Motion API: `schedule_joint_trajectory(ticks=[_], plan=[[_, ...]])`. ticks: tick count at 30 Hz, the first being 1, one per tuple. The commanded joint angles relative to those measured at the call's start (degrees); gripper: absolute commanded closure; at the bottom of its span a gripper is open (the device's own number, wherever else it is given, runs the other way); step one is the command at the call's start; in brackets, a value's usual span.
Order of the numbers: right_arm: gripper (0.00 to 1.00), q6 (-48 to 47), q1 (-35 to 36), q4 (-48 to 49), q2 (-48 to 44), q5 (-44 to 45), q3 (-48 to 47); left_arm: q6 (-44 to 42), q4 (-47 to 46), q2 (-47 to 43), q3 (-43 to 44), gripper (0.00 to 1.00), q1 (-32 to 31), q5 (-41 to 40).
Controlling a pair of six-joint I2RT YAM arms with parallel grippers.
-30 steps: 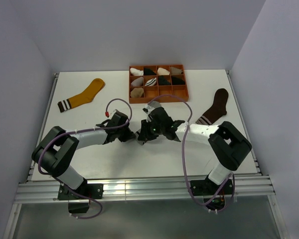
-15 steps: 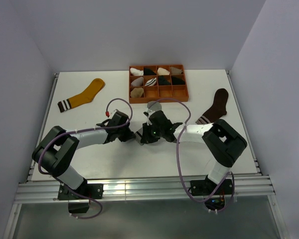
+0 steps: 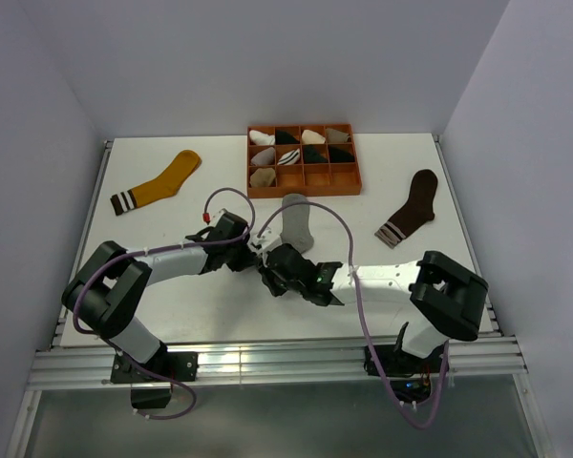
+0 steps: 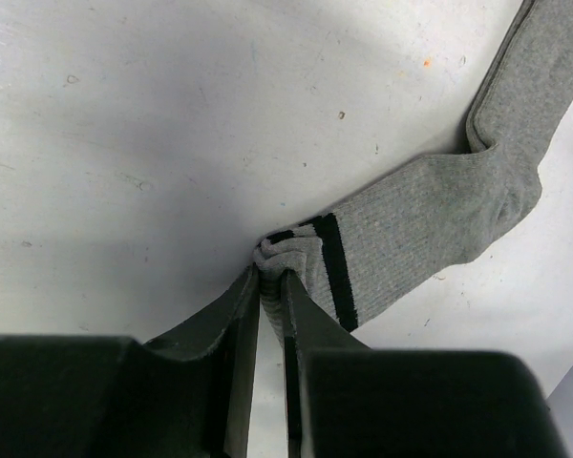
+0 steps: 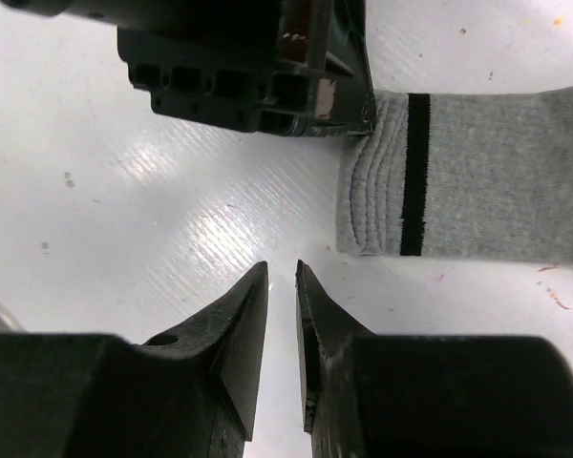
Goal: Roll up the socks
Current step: Roll the sock at the center of the board.
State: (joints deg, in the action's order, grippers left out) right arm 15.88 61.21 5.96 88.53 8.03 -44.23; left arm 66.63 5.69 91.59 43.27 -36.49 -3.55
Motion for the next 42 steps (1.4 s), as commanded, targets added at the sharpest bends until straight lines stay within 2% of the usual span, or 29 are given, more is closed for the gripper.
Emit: schedule_joint_trajectory(ticks=[1, 12, 26, 42], plan=[[0.75, -4.19, 1.63, 2.40, 0.23, 7.44, 0.11, -3.00, 9.33, 1.66, -0.73, 0.82, -0.16, -3.57], [0.75, -5.59, 2.25, 3.62, 6.12, 9.10, -1.74, -3.44, 10.30, 1.48, 0.33, 0.82, -0.16, -3.74], [0.75, -5.16, 2.25, 5.56, 3.84, 8.05, -1.65, -3.79, 9.69, 3.15, 1.03, 0.82, -0.16, -3.39], [0.75, -4.10, 0.23, 5.82, 6.83, 9.46, -2.53, -3.96, 9.16, 3.95, 1.12, 0.82, -0.16, -2.95]])
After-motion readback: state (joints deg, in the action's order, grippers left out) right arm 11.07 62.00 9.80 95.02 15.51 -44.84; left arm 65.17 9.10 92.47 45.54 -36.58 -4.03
